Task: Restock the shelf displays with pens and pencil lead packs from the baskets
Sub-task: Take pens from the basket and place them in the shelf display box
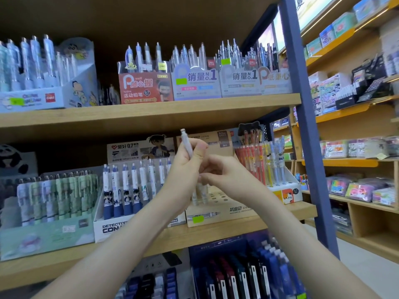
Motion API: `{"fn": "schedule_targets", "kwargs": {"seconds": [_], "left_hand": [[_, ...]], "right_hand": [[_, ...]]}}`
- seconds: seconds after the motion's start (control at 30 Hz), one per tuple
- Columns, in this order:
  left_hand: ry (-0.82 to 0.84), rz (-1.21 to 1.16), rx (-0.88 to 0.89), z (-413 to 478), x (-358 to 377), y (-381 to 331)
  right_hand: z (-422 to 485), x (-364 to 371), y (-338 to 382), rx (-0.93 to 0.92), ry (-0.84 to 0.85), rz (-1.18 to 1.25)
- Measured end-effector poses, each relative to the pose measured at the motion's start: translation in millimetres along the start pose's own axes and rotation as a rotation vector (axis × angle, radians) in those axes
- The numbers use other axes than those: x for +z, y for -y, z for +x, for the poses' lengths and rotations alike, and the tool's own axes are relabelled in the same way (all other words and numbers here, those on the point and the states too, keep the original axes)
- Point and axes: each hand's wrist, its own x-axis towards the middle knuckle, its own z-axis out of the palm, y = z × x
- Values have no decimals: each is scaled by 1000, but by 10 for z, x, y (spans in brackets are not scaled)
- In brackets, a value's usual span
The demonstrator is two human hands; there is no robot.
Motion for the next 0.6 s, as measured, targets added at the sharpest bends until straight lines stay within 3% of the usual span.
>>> {"fn": "schedule_targets", "kwargs": {"seconds": [0.1,0.17,0.37,0.6], "left_hand": [[-36,439,70,79,-113,120],[-73,612,124,131,-275,221],[64,608,11,186,-541,282],[116,786,134,214,-532,277]], "right_hand": [[-10,-114,-118,23,-151,-72],[-13,-192,-236,74,-269,-57],[-9,-207,-489,213,-359,1],[65,-171,-484,272,-289,0]]}}
